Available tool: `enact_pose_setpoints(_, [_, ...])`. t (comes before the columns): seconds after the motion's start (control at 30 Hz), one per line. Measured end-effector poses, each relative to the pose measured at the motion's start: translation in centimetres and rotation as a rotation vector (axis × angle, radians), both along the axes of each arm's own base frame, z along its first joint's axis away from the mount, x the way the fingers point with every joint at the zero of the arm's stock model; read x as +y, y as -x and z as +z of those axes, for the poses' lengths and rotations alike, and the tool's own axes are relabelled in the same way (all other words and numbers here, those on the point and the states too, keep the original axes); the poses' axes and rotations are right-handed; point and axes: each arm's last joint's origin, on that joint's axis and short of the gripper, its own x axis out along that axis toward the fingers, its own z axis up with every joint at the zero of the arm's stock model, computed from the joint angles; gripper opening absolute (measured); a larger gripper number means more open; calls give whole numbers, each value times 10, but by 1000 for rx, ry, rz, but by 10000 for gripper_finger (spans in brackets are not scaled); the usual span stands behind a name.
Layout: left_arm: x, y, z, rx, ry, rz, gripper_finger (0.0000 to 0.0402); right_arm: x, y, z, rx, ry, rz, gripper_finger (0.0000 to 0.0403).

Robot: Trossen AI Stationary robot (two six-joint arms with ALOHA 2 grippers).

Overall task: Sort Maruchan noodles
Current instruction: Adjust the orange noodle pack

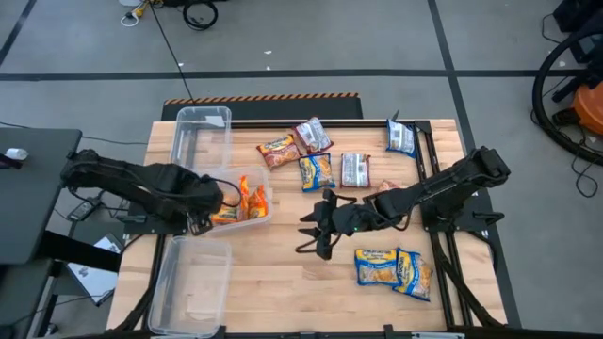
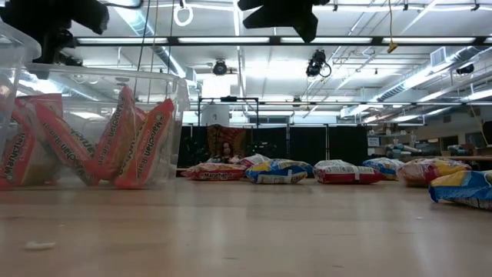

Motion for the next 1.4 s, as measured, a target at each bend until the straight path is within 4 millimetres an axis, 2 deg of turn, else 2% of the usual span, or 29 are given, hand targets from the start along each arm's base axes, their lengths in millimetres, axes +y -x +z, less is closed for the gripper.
enact_pose_setpoints(0.17, [9, -24, -12, 22, -2, -33, 160, -6, -2, 0, -1, -6, -21, 145])
enact_pose_setpoints(0.3, [10, -35, -22, 100, -16, -343, 160, -6, -2, 0, -5, -4, -24, 145])
enact_pose_setpoints(0.43, [10, -38, -25, 141, -17, -631, 160, -5, -1, 0, 3, -3, -21, 145])
enact_pose_setpoints(0.67, [9, -46, -28, 98, -59, -1031, 160, -5, 0, -2, 28, 6, -13, 145])
enact_pose_setpoints(0.77, [9, -45, -34, 156, -37, -1075, 160, -4, 1, -3, 32, 7, -12, 145])
enact_pose_setpoints(1.07, [19, -44, -36, 181, -10, -1110, 160, -4, 5, -15, 63, -12, -26, 146])
enact_pose_setpoints(1.27, [23, -43, -36, 154, 65, -1129, 160, -4, 5, -16, 58, -26, -33, 145])
enact_pose_setpoints(1.4, [23, -36, -54, 222, 120, -1183, 160, -4, 4, -14, 39, -34, -33, 145])
